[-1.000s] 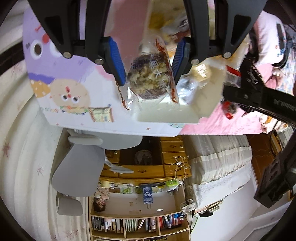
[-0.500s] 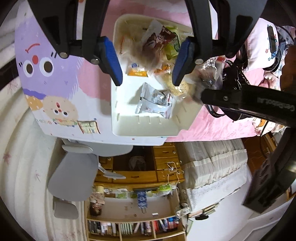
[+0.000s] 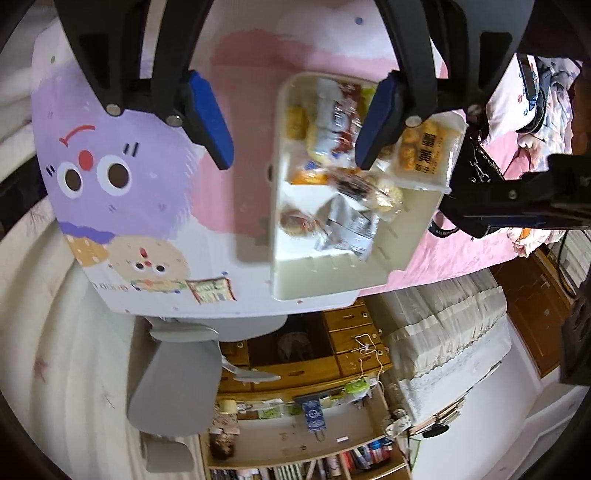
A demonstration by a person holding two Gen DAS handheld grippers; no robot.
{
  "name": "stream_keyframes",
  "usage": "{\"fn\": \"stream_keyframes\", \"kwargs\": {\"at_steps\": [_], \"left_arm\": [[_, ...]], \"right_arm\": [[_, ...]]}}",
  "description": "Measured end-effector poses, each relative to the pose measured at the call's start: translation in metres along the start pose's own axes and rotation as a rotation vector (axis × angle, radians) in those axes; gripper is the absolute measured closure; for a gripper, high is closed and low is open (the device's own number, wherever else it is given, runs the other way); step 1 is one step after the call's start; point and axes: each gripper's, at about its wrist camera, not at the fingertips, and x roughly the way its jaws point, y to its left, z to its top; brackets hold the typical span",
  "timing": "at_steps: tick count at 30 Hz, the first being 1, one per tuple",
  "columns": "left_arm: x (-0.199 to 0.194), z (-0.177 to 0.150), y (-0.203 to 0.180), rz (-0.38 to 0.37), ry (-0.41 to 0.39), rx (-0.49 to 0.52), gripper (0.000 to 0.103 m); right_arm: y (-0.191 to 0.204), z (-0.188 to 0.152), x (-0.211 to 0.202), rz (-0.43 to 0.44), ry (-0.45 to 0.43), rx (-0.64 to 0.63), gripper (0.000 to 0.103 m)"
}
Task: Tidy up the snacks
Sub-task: 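Open both tools to drop the two packets into the tray, then withdraw both tools from the tray toward the cream snack packet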
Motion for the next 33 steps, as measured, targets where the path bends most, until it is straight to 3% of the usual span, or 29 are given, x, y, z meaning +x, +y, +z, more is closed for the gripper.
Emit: {"fn": "stream_keyframes", "kwargs": {"at_steps": [18, 23, 33], "left_arm": [[0.042, 0.035, -0.153, 0.049, -0.023, -0.168, 0.017], [0.057, 0.060, -0.171, 0.078, -0.006, -0.187, 0.017], [0.105, 0.128, -0.180, 0.120, 0.015, -0.228, 0.017]], "right_arm": [[-0.164, 0.016, -0.023, 0.032, 0.063, -0.062, 0.020], [-0.196, 0.024, -0.019, 0.031, 0.062, -0.034, 0.015], [-0.242, 0.051, 0.010, 0.009, 0.083, 0.005, 0.013]]}}
